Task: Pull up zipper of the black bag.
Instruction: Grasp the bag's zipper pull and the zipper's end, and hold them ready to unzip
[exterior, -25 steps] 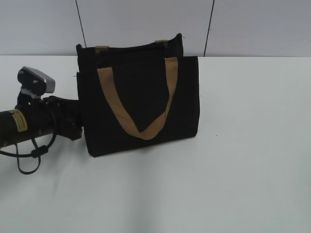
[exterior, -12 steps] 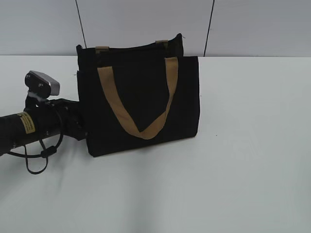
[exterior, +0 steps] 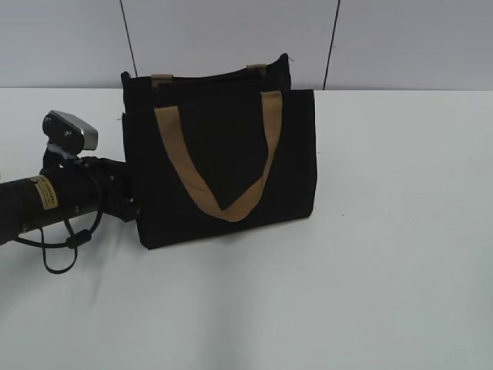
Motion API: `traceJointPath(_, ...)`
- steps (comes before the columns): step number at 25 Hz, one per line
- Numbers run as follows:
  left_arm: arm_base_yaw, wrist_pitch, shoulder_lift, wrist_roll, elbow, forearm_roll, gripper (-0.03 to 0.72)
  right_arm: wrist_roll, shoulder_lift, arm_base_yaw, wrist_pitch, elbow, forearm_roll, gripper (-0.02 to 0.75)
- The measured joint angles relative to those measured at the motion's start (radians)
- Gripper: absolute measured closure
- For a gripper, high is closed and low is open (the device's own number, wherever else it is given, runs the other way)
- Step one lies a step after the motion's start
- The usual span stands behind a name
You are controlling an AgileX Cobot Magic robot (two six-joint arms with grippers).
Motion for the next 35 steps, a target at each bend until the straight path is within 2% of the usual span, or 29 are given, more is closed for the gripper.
traceJointPath(5,0.0,0.074,-0.073,-0.019,0.002,-0.027,0.666,0.0,0.0,0.0,0.0,0.0,0.0,0.216)
traceJointPath(11,0.0,0.31,-0.312,-0.02,0.009,-0.043,0.666,0.0,0.0,0.0,0.0,0.0,0.0,0.216)
traceJointPath(18,0.0,0.451,-0.55,-0.041,0.009,-0.084,0.666,0.0,0.0,0.0,0.0,0.0,0.0,0.216)
traceJointPath(22,-0.008,0.476,-0.604,-0.075,0.009,-0.086,0.666,0.0,0.0,0.0,0.0,0.0,0.0,0.216)
traceJointPath(35,-0.021,0.472,-0.609,-0.079,0.009,-0.086,0.666,0.0,0.0,0.0,-0.012,-0.004,0.003,0.216)
